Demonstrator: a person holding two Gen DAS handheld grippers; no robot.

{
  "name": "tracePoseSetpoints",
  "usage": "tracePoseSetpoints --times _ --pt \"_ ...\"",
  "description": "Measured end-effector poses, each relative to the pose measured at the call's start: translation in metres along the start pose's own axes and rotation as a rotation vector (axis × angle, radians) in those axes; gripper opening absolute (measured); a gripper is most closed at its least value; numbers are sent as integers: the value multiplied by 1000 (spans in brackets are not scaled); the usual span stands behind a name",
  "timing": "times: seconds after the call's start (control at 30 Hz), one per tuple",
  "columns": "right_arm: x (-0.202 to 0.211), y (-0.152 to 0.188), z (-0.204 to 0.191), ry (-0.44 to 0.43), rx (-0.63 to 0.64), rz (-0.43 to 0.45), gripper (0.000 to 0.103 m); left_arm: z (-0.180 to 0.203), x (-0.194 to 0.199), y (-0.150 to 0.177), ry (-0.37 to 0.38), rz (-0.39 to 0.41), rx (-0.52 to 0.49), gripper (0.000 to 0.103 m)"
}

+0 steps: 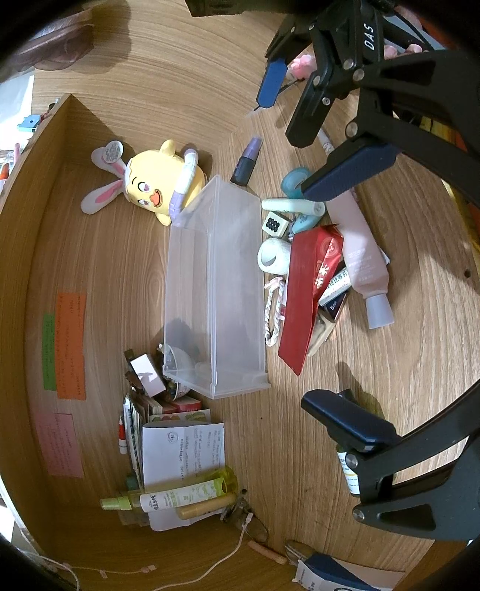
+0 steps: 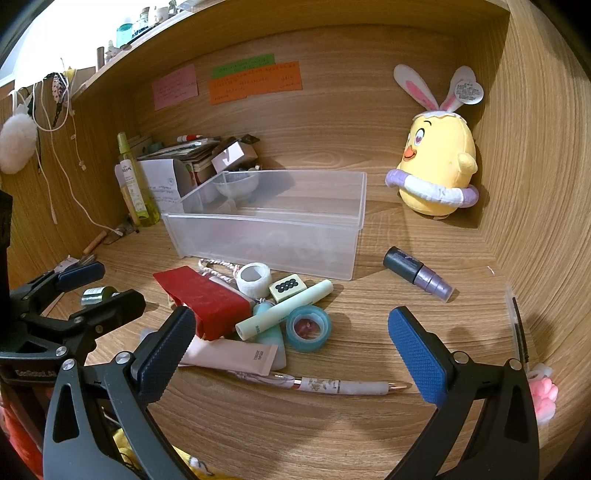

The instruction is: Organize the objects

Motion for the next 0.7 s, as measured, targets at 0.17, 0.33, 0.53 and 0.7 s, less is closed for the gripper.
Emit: tracePoseSetpoints --times 0.17,0.33,0.53,0.7 --pt "-2 0 0 -4 2 -11 103 0 0 1 5 -5 1 103" --pt "-8 0 1 -32 -4 -36 103 -5 -5 2 19 -21 12 103" --pt "-19 0 11 -34 -3 -76 103 -18 -11 6 16 -33 18 103" --pt "-30 -7 32 9 -18 -105 103 -50 -12 7 -11 -33 40 103"
Point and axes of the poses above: each gripper's, at about its wrist camera, not at the fingertips, and x roughly against the way its jaws point, z to its right, y to its underside, the point moved 1 cm from there along -x, roughly the way its jaws point, and after that the axes turned 2 degrees about -x, right-handed, at the moved point
